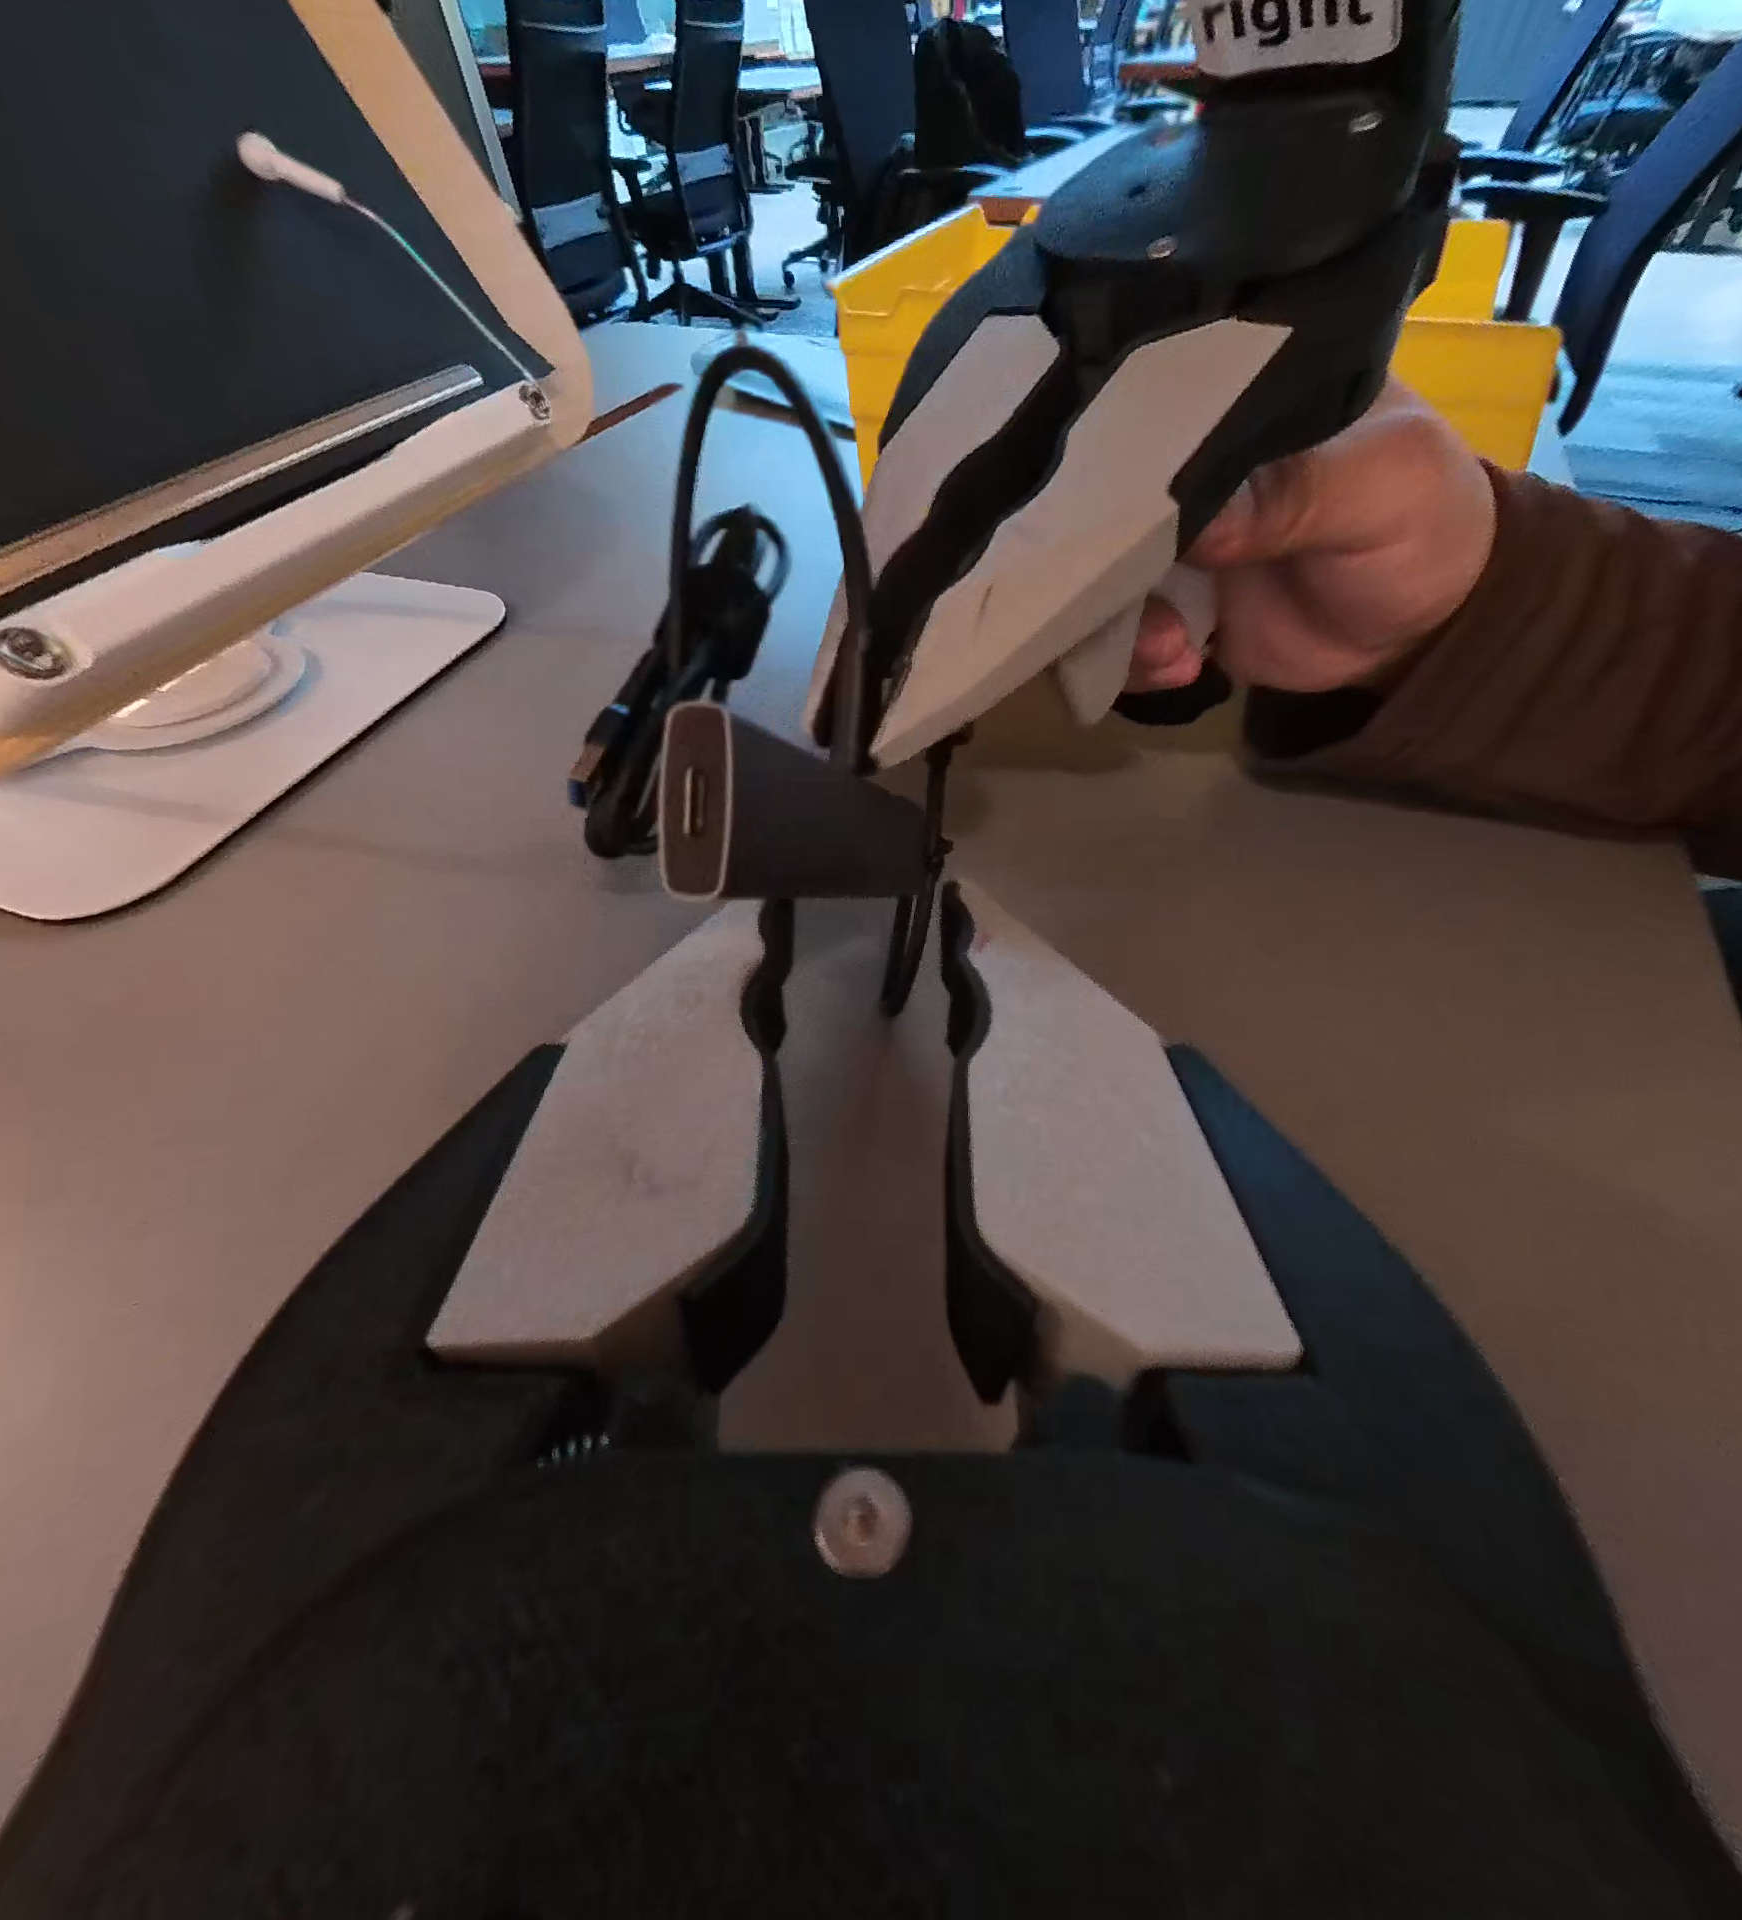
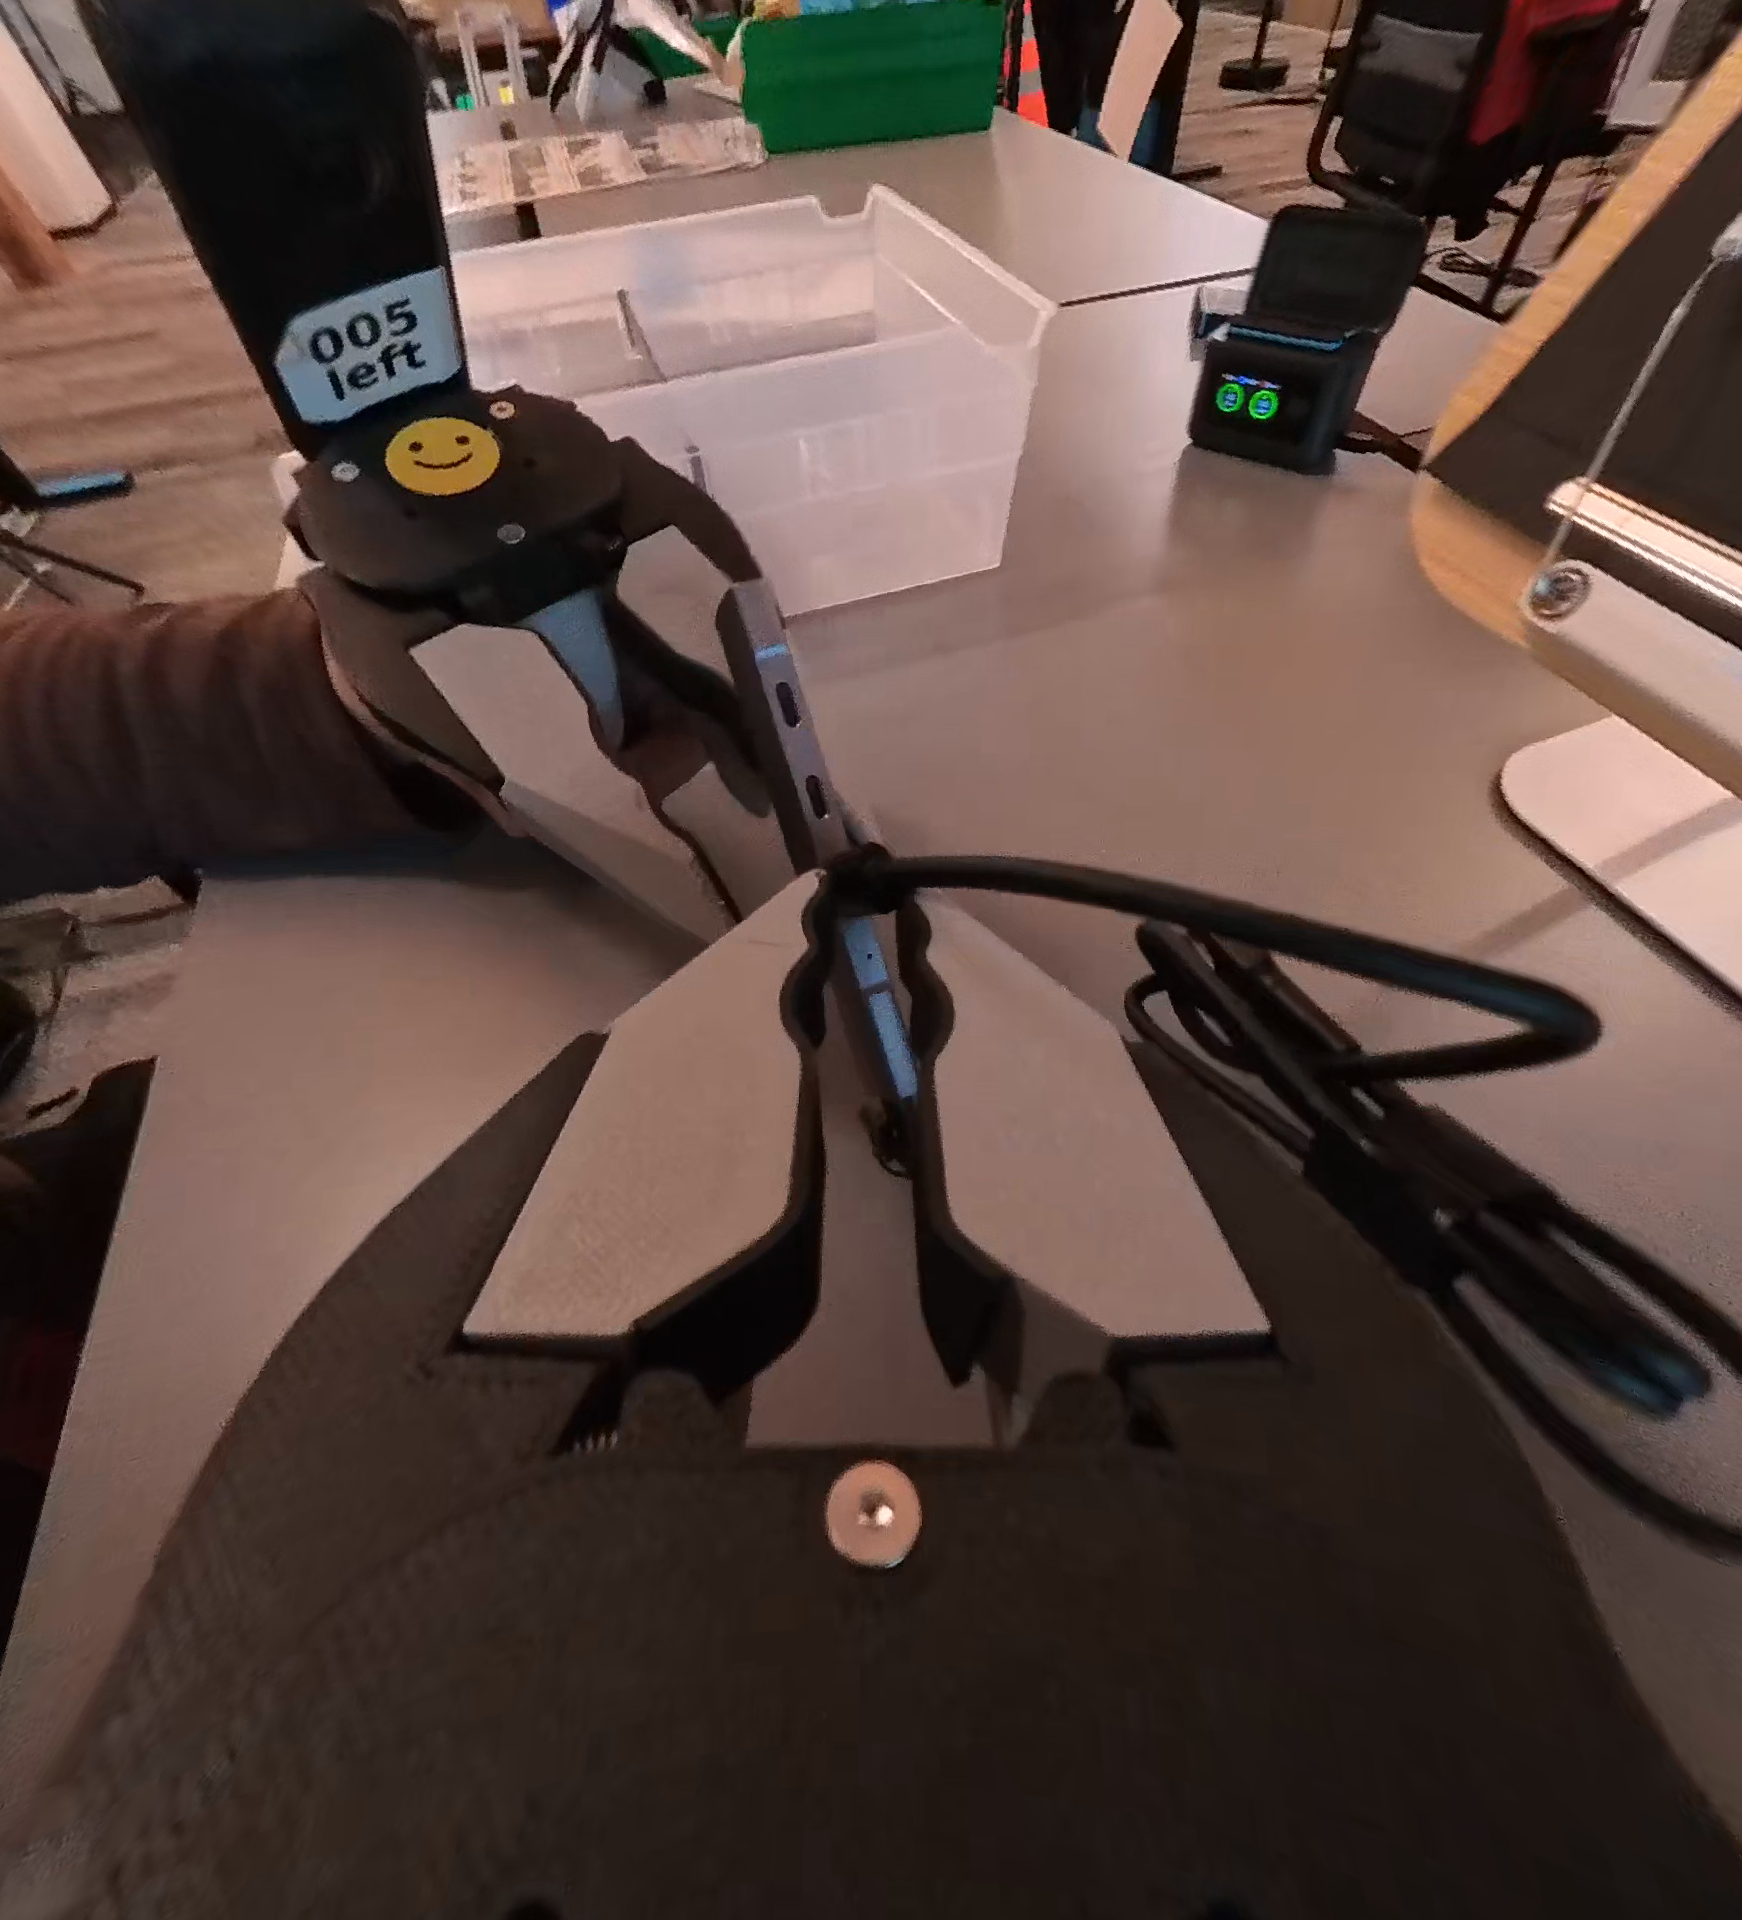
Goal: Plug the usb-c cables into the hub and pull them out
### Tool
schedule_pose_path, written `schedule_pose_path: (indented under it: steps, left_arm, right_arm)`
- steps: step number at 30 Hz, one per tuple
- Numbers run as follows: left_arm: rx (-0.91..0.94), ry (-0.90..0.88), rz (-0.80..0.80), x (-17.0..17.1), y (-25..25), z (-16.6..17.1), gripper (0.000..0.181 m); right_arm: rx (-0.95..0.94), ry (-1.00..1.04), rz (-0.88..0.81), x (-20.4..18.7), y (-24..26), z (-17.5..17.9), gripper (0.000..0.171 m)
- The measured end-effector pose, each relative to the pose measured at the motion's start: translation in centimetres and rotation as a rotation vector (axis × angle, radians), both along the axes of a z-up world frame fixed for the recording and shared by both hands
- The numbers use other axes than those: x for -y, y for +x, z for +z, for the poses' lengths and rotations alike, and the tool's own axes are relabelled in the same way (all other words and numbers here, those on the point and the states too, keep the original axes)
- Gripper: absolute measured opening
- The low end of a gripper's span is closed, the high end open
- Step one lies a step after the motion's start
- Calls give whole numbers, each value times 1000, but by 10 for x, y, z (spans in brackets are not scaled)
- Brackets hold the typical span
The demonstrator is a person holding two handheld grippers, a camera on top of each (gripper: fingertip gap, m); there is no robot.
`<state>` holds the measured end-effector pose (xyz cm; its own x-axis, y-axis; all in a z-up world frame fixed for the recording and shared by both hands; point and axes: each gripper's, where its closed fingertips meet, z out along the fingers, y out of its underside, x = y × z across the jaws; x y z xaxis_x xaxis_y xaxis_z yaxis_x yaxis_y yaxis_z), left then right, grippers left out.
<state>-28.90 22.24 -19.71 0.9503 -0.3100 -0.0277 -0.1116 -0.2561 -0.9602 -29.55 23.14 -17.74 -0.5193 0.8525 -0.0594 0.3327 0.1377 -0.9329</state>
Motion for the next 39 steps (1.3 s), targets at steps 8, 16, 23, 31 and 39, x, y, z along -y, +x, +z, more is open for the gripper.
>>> schedule_pose_path:
  steps: [8,16,23,31,39]
  left_arm:
    - [-55,47,-50,14,3,16,11]
    - [-93,7,-84,14,9,6,7]
    - [-186,-78,-94,9,16,-18,7]
    - [-204,-91,-63,6,14,-16,7]
    - [-109,-86,-99,8,20,-12,7]
  right_arm:
    - [-33,109,100,21,12,3,4]
    - [-20,160,86,22,13,-1,7]
    - [-27,322,120,36,13,-17,6]
    - [-34,253,127,32,13,-14,7]
    - [-110,309,138,33,15,-10,10]
